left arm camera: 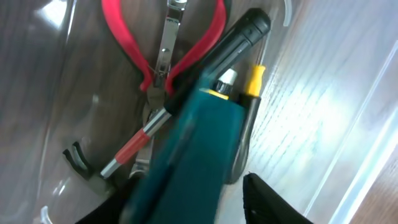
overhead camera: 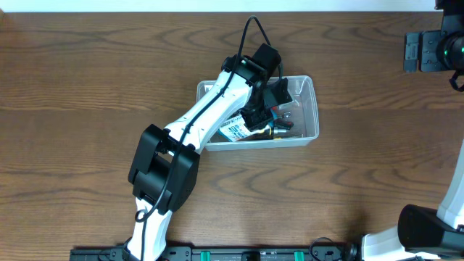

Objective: Pack container
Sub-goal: 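Carry the box into the container and release it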

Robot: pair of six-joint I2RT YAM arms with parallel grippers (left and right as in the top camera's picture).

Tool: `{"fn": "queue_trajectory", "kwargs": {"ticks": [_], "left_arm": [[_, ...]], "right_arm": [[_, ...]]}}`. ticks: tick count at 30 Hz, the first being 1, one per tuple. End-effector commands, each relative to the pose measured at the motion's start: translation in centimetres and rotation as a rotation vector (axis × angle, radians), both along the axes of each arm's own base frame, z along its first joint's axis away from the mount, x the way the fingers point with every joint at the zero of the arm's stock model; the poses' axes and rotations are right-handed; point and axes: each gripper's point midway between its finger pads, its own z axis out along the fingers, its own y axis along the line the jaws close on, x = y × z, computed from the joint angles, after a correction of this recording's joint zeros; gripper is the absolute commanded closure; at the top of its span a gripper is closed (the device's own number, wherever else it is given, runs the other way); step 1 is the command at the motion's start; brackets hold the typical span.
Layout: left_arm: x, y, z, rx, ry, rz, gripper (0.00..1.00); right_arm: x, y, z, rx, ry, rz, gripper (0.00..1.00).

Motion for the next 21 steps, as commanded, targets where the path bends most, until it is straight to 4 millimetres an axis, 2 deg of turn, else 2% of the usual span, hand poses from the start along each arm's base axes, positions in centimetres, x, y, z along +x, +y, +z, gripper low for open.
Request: {"fn": "queue_trajectory", "kwargs": {"ticks": [1,7,11,15,19,21], "left_arm": [[-0.1,0.0,0.5,-0.014,0.005,0.003,0.56],[0.6,0.8,0.3,0.03,-0.032,0.013,0.56],[2.3,2.5,0.2,0.132,-0.123,0.034,0.56],[4.3,3.6,0.6,0.204,-0.226,0.083,0.49],[5.3,4.0,2.3,0.209,-0.283,0.138,0.42],[5.7,4.2,4.1,0.18,-0.318,0.179,0.35]], "right_arm": [[0.0,-0.2,-0.2,0.014,0.003,-0.02,0.01],[-0.1,-0.2,-0.3,0.014,0.008,-0.02,0.01],[-0.1,-0.2,-0.3,0.015,0.009,-0.02,0.01],[-0.1,-0.2,-0.3,0.015,0.009,-0.02,0.01],[0.1,0.7,-0.4,0.054,0.0,0.013,0.01],[0.4,1.5,-0.5,0.082,-0.003,0.042,0.01]]}}
